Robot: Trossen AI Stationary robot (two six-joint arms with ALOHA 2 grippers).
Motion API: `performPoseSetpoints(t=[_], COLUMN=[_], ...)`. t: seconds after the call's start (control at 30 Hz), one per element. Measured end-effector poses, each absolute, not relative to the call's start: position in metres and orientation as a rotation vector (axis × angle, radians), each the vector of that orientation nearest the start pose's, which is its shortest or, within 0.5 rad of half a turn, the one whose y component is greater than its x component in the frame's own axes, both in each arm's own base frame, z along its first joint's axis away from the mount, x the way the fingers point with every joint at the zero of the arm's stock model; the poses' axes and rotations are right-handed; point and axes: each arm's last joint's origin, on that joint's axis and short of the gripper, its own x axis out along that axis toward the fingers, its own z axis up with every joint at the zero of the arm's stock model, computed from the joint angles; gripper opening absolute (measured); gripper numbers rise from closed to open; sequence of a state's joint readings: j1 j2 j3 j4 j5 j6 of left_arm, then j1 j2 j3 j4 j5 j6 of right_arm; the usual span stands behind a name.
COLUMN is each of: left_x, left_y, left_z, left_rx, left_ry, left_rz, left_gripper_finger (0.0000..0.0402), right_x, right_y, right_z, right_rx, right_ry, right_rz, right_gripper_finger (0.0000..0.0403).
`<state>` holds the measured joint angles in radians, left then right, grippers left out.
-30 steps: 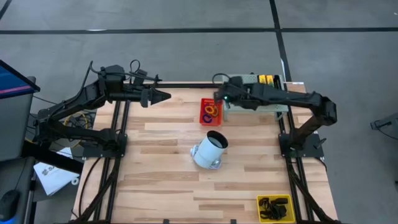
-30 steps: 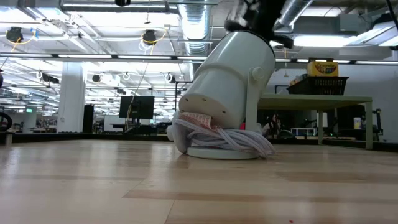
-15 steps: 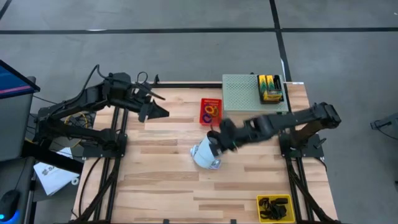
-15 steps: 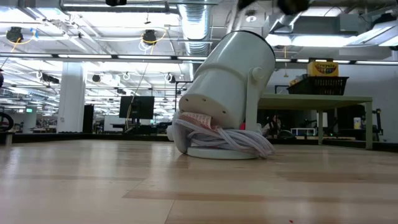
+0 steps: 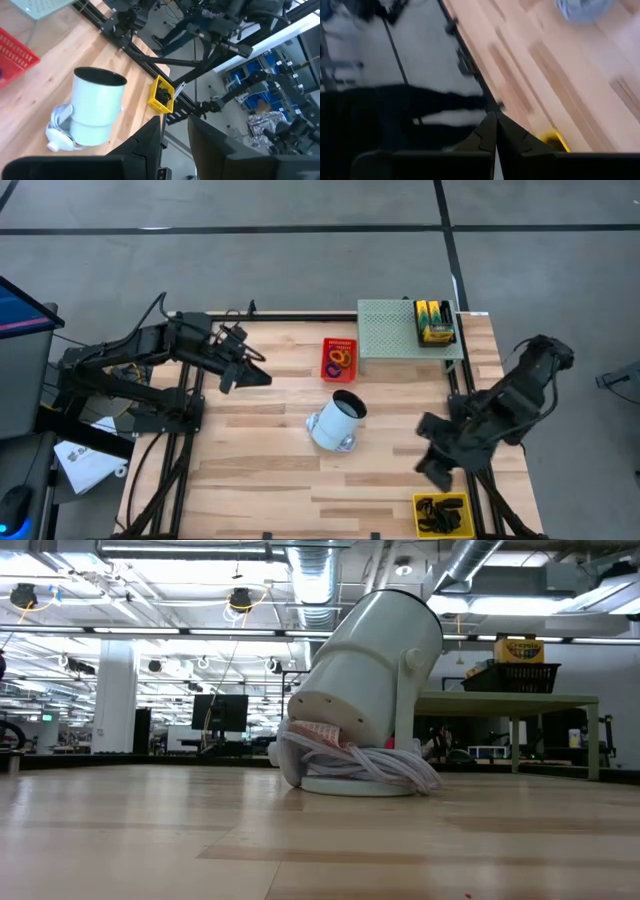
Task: Pick & Place Office Desk Supplies
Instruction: Put the yellow bin on the shelf
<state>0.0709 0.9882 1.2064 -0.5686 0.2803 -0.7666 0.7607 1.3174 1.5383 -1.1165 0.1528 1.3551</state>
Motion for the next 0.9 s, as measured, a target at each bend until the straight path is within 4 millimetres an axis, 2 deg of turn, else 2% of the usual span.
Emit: performPoseSetpoints(t=[0.13,0.3,0.43,0.67,0.77,0.9], left_x=[0.191,0.189,0.191,0.216,0.23,0.244], left_y=[-0.01,-0.035,-0.058,-0.102,-0.121,-0.145], left_z=[0.402,0.402,0.4,0.382,0.371,0.358], left_rx=[-0.846,-0.896,-0.921,-0.953,-0.975,-0.985], left_ry=[0.404,0.368,0.338,0.357,0.381,0.381], left_rz=[-0.02,0.07,0.125,0.141,0.127,0.109], left_gripper_finger=[0.0094,0.0094,0.0094,0.0094,0.0094,0.0094], right_x=[0.154,0.141,0.133,0.134,0.137,0.129], right_y=[0.163,0.174,0.183,0.21,0.225,0.24], right_z=[0.395,0.389,0.377,0.34,0.321,0.309], right_rx=[0.761,0.547,0.385,0.218,0.204,0.214], right_ry=[1.174,1.298,1.389,1.418,1.427,1.454], right_rz=[0.002,0.156,0.16,0.08,0.084,0.046], right_gripper_finger=[0.0037,0.0094,0.014,0.0193,0.0202,0.02])
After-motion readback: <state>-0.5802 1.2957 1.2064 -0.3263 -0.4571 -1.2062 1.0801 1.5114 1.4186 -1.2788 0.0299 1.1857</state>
